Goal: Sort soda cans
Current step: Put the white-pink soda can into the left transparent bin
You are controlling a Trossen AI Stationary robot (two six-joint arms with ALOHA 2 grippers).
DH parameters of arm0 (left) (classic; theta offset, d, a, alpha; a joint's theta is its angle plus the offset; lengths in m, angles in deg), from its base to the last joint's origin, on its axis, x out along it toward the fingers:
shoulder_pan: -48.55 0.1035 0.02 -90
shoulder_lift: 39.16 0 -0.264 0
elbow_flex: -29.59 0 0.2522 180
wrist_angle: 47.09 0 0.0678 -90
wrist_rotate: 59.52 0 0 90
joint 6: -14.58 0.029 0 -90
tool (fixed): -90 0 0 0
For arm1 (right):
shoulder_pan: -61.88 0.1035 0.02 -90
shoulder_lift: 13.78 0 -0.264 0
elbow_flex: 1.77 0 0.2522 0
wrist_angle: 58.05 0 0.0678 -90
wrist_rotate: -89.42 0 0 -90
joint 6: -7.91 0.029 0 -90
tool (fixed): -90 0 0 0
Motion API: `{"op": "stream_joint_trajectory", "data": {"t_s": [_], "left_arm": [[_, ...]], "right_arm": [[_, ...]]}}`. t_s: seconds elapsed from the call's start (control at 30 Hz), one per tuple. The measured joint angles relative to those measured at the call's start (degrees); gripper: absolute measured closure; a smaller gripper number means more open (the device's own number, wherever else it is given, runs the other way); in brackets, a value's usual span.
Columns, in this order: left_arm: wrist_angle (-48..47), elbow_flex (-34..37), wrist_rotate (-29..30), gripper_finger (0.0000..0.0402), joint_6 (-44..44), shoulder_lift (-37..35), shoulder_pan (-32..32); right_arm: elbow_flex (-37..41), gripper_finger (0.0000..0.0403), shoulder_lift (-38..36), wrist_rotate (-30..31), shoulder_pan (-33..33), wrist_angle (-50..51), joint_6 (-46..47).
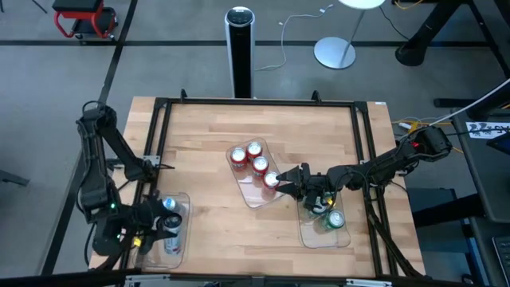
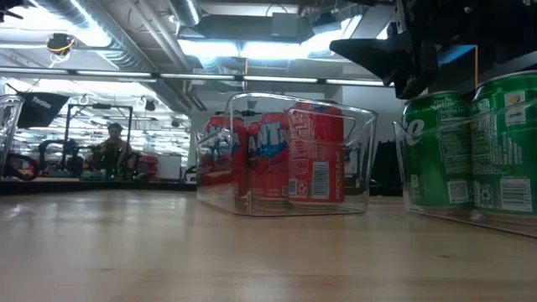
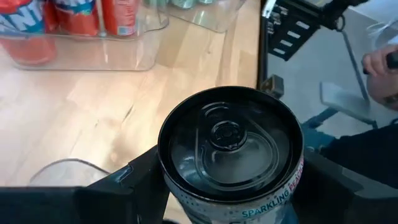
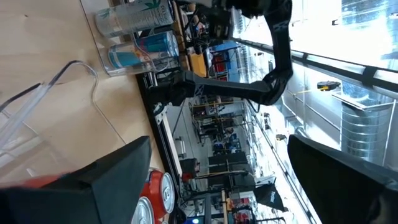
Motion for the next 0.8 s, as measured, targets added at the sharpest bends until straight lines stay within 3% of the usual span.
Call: {"op": "stream_joint_trajectory", "data": {"t_s": [0.3, 0.8], "left_arm": [[0.72, 0.00, 5.23, 0.0151, 0.38, 6.41, -4.40], [-2.02, -0.05, 6.44, 0.0151, -6.73, 17.74, -6.40]], "right_arm": [[0.04, 0.0027, 0.00, 0.92, 0.00, -0.28, 0.45], [0.22, 0.0027, 0.15, 1.00, 0.00, -1.73, 1.50]]}}
